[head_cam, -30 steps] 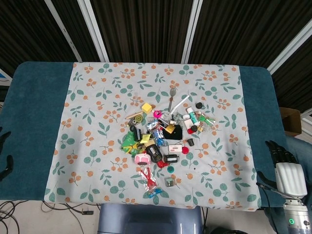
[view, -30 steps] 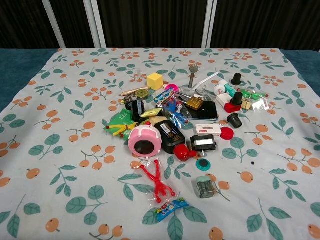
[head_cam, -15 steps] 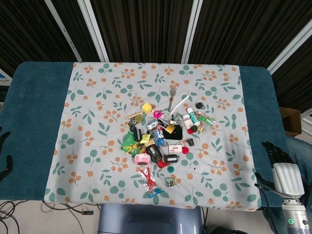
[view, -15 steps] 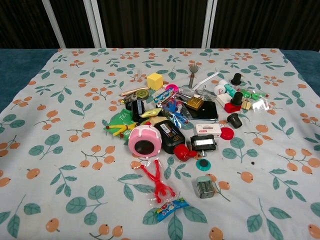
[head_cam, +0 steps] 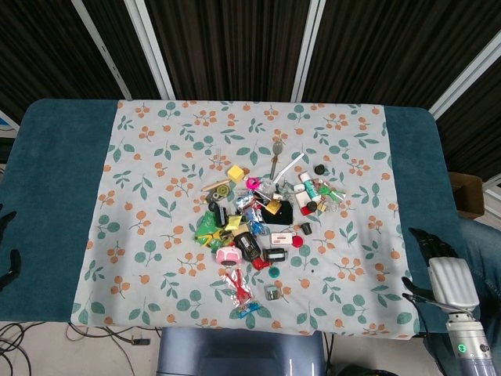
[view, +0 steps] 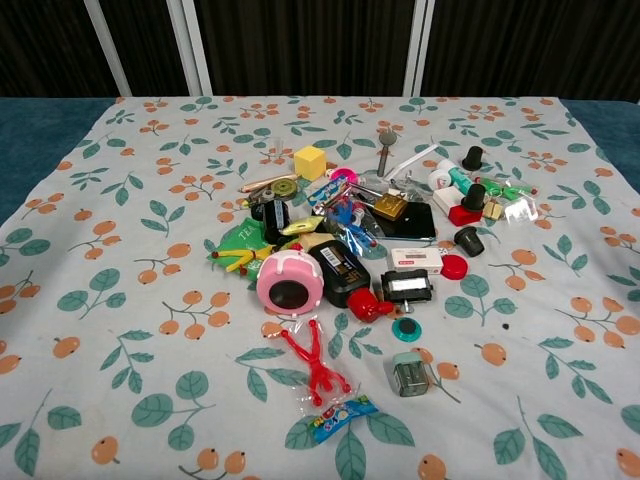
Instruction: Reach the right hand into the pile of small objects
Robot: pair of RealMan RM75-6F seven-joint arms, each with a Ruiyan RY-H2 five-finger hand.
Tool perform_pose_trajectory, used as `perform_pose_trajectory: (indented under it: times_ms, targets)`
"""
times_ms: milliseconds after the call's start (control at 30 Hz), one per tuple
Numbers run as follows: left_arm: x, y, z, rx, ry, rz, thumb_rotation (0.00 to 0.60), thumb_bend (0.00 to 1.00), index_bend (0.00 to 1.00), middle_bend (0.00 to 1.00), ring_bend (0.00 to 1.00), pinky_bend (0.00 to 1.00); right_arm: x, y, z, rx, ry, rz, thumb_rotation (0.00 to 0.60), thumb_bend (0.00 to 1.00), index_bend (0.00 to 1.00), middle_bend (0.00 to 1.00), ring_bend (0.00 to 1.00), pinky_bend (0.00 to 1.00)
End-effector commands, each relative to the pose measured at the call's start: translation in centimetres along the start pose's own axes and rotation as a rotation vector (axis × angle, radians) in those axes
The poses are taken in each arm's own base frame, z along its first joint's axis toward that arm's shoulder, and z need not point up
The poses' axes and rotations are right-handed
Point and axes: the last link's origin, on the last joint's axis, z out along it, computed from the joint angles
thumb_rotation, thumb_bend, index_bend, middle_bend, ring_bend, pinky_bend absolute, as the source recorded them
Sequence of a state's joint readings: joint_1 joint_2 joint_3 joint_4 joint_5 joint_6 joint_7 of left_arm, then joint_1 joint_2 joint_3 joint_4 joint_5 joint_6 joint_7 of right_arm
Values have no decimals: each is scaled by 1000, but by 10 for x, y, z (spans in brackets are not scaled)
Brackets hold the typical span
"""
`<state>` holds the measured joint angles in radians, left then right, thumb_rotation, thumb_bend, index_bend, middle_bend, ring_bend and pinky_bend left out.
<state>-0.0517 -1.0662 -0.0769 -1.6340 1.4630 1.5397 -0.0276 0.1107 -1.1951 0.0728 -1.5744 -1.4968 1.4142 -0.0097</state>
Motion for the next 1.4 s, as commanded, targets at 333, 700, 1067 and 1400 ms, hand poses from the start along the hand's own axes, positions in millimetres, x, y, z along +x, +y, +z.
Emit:
perform_pose_trajectory:
  times_ms: [333, 700, 1067, 1400]
  targets:
    - [-1, 0, 0, 7, -12, -17, 600, 585, 105, 0, 76, 93, 16, -21, 85, 56, -146, -52, 600, 260, 143, 230, 178, 246]
    - [2, -1, 0, 12, -10, -30, 600, 585, 105, 0, 76, 93, 2, -61, 145, 64, -234, -42, 600, 281, 192, 265, 189, 246]
    - [3, -1, 1, 18, -15, -39, 600, 585, 105, 0, 77, 93, -21, -99, 180, 66, -265, -54, 600, 286, 272, 318, 183, 245]
    - [3, -3, 2, 20, -16, -41, 600, 585, 105, 0, 92, 94, -44, -128, 201, 76, -280, -115, 600, 324, 322, 352, 179, 246]
